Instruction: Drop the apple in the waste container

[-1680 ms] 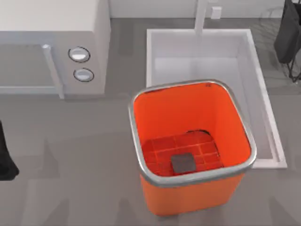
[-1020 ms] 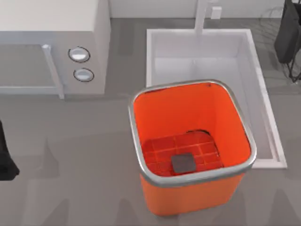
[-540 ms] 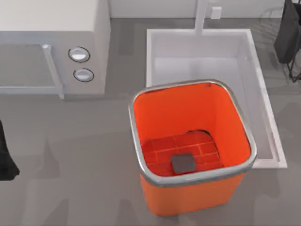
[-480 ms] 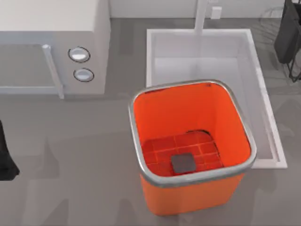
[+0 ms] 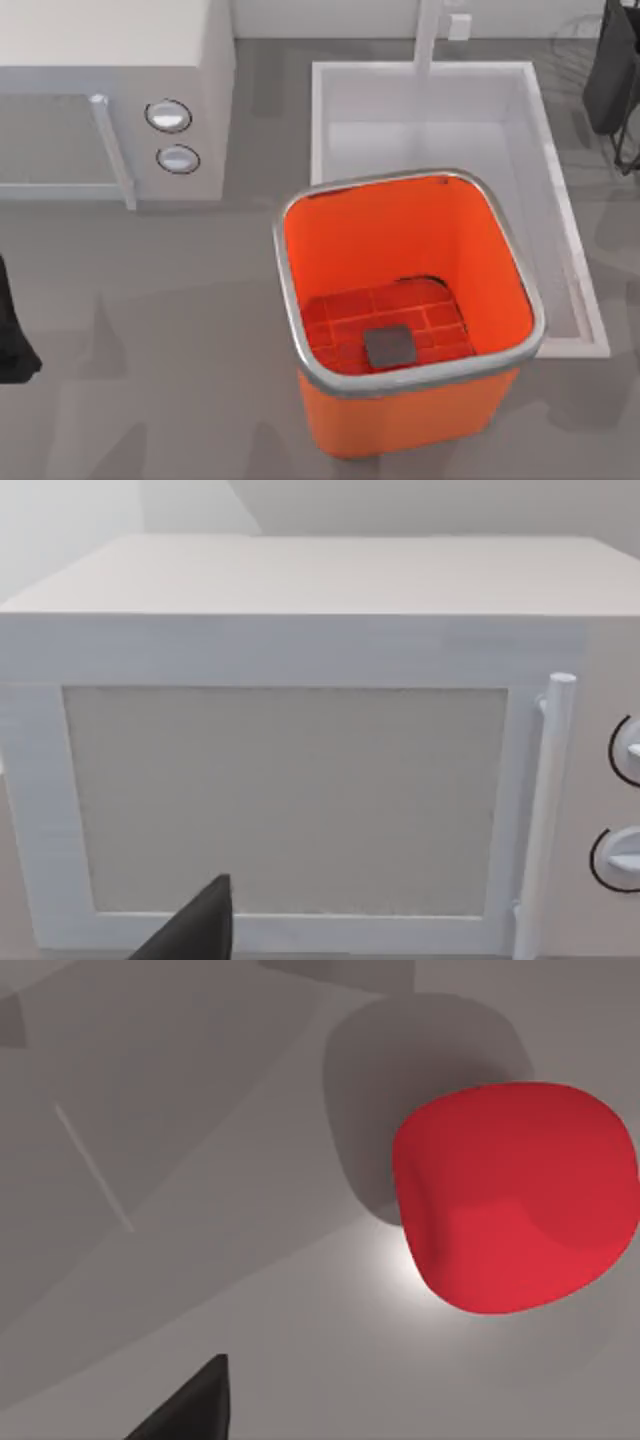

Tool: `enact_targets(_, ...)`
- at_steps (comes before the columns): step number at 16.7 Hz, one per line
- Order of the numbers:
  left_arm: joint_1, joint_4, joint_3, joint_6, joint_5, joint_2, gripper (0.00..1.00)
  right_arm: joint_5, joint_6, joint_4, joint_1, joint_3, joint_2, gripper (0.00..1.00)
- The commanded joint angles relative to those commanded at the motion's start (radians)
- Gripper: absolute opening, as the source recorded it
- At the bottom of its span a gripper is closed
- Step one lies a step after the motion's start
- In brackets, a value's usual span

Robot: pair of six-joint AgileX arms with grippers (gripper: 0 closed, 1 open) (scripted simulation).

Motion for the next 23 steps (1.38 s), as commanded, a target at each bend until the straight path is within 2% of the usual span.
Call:
enact_targets(4,0.0,0.0,0.0,0.0,0.0,0.0,1.0,-0.005,-0.176,-0.135,-0.014,0.177,0.222,1.0)
enact_targets(7,0.0,0.0,0.0,0.0,0.0,0.0,1.0,-0.019,-0.249,-0.169,-0.016,0.266,0.296,1.0)
enact_targets(15,0.0,0.0,0.0,0.0,0.0,0.0,1.0,-0.024,-0.259,-0.152,-0.013,0.267,0.311,1.0)
enact_targets(23,0.0,0.0,0.0,0.0,0.0,0.0,1.0,-0.023,-0.257,0.079,-0.014,0.137,0.408,1.0)
